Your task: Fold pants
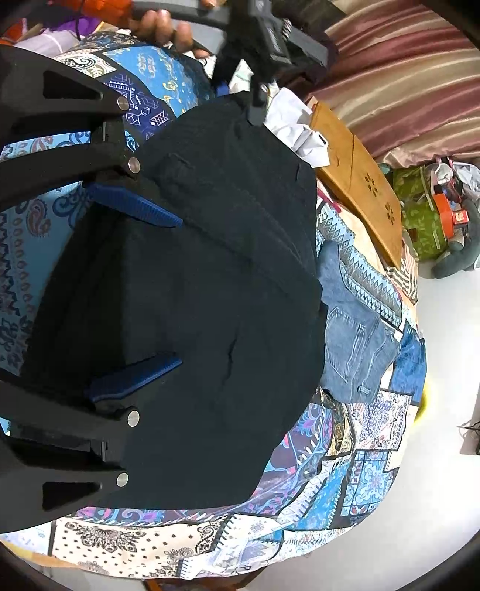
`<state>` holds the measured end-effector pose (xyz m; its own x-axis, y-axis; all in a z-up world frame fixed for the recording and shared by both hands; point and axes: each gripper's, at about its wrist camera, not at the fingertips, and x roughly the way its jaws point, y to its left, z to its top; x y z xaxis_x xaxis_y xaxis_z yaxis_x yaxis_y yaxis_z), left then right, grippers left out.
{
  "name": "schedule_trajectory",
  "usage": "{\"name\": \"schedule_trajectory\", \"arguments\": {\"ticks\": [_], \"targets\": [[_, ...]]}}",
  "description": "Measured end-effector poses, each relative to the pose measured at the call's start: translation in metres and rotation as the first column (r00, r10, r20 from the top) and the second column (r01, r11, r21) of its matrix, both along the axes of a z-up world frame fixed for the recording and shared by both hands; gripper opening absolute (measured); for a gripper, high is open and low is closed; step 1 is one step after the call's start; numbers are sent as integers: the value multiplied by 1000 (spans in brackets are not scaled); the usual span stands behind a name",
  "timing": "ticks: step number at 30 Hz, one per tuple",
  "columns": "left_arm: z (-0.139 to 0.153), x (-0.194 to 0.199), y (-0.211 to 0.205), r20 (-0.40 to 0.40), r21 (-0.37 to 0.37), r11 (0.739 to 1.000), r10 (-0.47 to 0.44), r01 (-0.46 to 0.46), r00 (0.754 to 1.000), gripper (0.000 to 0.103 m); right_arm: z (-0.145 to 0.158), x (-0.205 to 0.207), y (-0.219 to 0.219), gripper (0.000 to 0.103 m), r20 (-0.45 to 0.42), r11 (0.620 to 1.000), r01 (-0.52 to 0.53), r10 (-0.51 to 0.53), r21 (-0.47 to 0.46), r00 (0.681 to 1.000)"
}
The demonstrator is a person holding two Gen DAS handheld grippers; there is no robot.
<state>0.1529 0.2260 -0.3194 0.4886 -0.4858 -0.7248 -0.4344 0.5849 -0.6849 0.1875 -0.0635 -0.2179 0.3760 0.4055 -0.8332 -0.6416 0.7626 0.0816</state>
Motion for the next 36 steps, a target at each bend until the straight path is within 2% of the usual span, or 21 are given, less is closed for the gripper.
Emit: {"name": "schedule_trajectory", "arguments": {"ticks": [3, 5, 6, 10, 14, 16, 19, 20, 22, 24, 27, 28, 32, 36], "targets": [[-1, 8, 7, -20, 60, 998, 19, -18, 1000, 68, 0, 0, -1, 71, -2, 1000, 0, 0, 8, 1000], [2, 9, 10, -27, 139, 990, 31, -27, 999, 42, -1, 1, -2, 71, -3, 1000, 2, -2, 13, 1000], [4, 10, 11, -22, 165, 986, 36, -32, 999, 36, -1, 1, -2, 71, -5, 1000, 3, -2, 19, 1000], [28, 8, 8, 36, 285, 957, 45, -53, 998, 29, 0, 0, -5, 72, -10, 999, 9, -9, 33, 1000], [79, 16, -13, 122, 473, 879, 1, -59, 993, 24, 3, -1, -10, 71, -30, 999, 10, -8, 50, 1000], [108, 25, -30, 171, 531, 845, -40, -58, 984, 24, 5, -1, -17, 71, -49, 998, 12, -9, 68, 999], [149, 27, -53, 245, 600, 798, -113, -59, 963, 24, 10, -6, -35, 71, -72, 993, 46, -38, 108, 997], [166, 29, -68, 276, 635, 770, -155, -59, 948, 24, 11, -8, -43, 71, -76, 991, 59, -51, 120, 996], [190, 35, -92, 316, 682, 729, -222, -58, 922, 24, 13, -13, -54, 71, -76, 989, 74, -65, 128, 995], [209, 38, -114, 348, 697, 715, -275, -51, 896, 24, 16, -18, -67, 71, -70, 987, 94, -85, 134, 994], [225, 53, -142, 369, 685, 728, -335, -11, 867, 23, 20, -23, -87, 71, -64, 980, 124, -115, 156, 991], [229, 60, -153, 377, 666, 746, -354, 15, 856, 22, 21, -23, -92, 71, -62, 978, 133, -124, 161, 990], [233, 81, -181, 379, 595, 798, -384, 96, 842, 20, 27, -26, -117, 71, -47, 968, 177, -171, 178, 984], [226, 103, -220, 352, 559, 806, -440, 191, 826, 18, 27, -29, -139, 71, -47, 957, 216, -211, 195, 976]]}}
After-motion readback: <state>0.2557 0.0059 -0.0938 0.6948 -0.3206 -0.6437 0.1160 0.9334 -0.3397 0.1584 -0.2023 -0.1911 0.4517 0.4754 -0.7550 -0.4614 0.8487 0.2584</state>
